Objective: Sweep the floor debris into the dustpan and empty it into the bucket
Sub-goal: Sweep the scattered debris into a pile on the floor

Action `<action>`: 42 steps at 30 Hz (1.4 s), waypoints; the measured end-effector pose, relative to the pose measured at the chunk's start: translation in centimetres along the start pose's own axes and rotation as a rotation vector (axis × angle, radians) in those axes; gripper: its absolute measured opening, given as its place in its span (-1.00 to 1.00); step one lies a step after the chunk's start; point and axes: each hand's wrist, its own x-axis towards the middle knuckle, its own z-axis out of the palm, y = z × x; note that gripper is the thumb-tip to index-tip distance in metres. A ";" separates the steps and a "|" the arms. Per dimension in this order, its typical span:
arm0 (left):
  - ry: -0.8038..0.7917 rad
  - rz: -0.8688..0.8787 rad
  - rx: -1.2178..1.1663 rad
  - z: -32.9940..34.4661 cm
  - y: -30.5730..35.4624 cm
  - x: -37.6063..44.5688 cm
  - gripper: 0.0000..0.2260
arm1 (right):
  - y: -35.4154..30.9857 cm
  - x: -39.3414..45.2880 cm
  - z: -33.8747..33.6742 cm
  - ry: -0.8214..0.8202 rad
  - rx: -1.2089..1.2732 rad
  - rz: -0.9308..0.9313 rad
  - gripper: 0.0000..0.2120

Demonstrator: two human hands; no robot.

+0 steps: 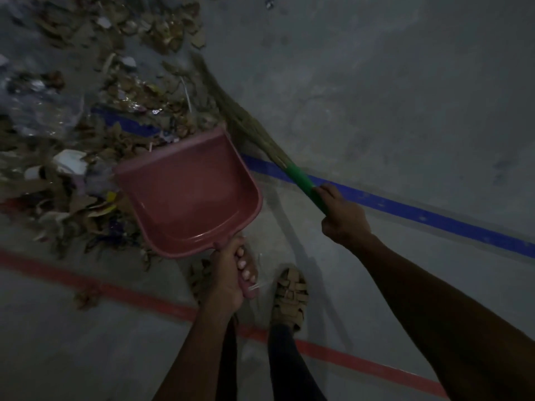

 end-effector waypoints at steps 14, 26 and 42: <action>0.054 0.048 -0.056 -8.3 7.3 1.8 -0.66 | -9.8 3.8 2.0 0.028 0.005 0.285 -0.33; 0.039 0.056 -0.254 -15.1 8.4 0.2 -0.68 | -19.5 2.6 6.8 -0.148 0.012 -0.117 -0.26; 0.111 0.068 -0.221 -15.4 8.6 -0.6 -0.69 | -16.2 -0.6 4.9 0.091 0.030 0.140 -0.26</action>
